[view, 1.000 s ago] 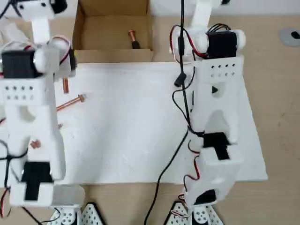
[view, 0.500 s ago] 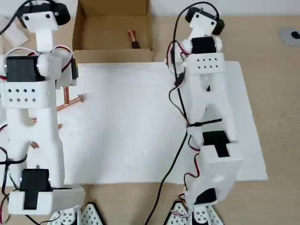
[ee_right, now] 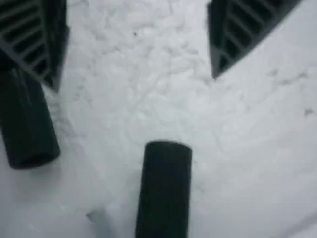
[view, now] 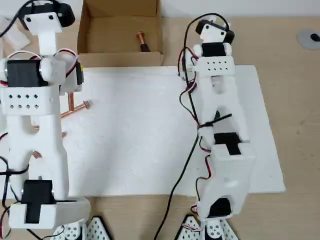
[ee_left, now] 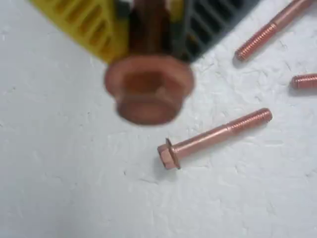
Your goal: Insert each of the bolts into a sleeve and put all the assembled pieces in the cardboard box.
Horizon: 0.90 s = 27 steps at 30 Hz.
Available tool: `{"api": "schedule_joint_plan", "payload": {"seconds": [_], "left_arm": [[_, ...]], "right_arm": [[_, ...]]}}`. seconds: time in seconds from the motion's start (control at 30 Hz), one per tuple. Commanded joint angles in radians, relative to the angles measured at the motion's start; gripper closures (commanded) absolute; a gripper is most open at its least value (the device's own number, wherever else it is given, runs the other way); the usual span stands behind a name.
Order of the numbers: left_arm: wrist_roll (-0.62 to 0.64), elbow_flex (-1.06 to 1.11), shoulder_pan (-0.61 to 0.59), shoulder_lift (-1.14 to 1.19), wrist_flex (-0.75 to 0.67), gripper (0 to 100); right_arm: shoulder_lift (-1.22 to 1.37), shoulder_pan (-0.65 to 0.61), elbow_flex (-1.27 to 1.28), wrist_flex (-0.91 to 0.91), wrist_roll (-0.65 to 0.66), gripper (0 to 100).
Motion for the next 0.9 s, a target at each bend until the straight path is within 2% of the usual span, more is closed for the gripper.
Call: {"api": "schedule_joint_plan", "payload": {"seconds": [0.0, 0.2, 0.5, 0.87], "left_arm": [[0.000, -0.006, 0.014, -0.047, 0.011, 99], [0.020, -0.008, 0.014, -0.047, 0.011, 99], [0.043, -0.008, 0.014, -0.047, 0.011, 99], [0.041, -0.008, 0.014, -0.047, 0.011, 99]], "right_arm": [[0.015, 0.025, -0.008, -0.037, 0.011, 76.7], [0.068, 0.048, -0.008, -0.094, 0.060, 76.7], [0.143, 0.048, -0.010, -0.143, 0.061, 76.7], [0.280, 0.033, -0.189, -0.141, 0.103, 76.7]]}}
